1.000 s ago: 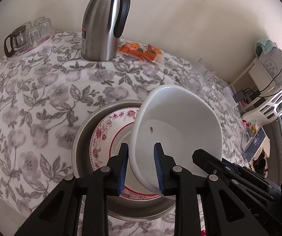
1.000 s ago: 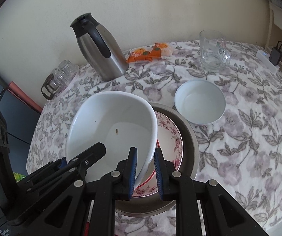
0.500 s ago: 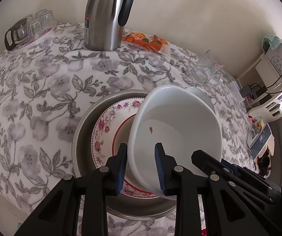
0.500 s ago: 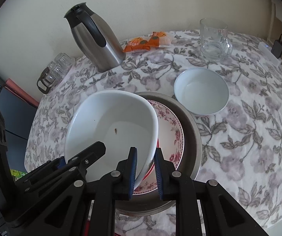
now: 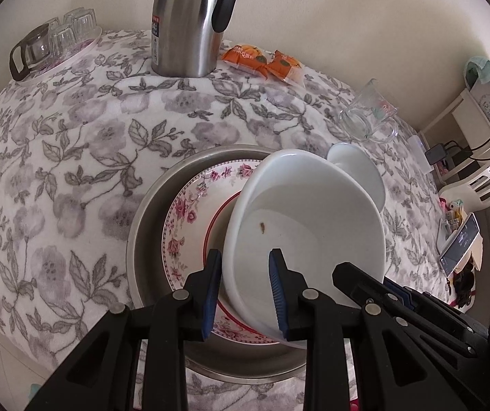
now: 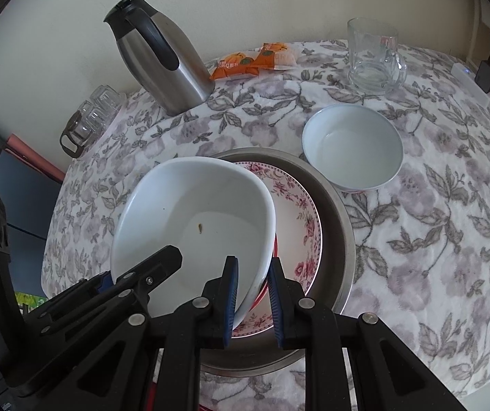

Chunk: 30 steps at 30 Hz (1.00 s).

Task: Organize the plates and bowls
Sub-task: 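Lower the white square bowl into the red-rimmed bowl in the basin, then open both grippers to release the square bowl and withdraw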

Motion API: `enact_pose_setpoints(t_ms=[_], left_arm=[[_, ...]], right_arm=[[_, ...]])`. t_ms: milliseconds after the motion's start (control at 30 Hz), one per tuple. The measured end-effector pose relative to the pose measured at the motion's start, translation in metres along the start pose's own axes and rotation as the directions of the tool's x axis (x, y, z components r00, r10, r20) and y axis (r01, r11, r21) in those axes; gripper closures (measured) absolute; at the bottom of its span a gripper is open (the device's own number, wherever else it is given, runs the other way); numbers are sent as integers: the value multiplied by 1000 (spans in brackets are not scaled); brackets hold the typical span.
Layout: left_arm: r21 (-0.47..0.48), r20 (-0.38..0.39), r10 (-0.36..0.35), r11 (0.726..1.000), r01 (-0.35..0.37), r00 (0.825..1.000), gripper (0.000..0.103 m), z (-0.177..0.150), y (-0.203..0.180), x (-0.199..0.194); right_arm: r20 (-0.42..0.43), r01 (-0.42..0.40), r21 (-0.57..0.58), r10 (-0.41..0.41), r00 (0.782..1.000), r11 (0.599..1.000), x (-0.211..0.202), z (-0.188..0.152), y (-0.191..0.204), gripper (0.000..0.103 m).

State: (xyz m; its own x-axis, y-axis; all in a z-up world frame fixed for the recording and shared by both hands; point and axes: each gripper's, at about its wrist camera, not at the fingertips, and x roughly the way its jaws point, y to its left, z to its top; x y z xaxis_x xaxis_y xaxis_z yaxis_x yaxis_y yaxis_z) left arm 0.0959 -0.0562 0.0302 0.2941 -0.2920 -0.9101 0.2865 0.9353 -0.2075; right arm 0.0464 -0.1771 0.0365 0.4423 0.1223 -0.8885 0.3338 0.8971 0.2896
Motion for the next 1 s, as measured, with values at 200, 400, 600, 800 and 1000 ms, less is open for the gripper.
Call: enact_pose_setpoints(t_ms=[200,400,600,800,1000], left_arm=[[3,-1,2,1000,-2,1000,75,0,0,1],[-6,-2,-12,1000,12,1000,71,1,1,0],[-23,-3,-36,999,36,999,67,3,5,-2],[-26,34,-30,999,31,999,59,5,8,-11],[-43,64,-47,998,50,997,59,7,13,-20]], right_arm=[[0,1,0,-1,1000,1000,0,0,0,82],[3,2,4,-3,1000,1000,-3,0,0,82],[13,3,8,-3,1000,1000,-6,1,-1,82],[26,-16,-1,16,1000,1000,-10,1,1,82],[15,-29,7,29,999,1000,-7,1,1,82]])
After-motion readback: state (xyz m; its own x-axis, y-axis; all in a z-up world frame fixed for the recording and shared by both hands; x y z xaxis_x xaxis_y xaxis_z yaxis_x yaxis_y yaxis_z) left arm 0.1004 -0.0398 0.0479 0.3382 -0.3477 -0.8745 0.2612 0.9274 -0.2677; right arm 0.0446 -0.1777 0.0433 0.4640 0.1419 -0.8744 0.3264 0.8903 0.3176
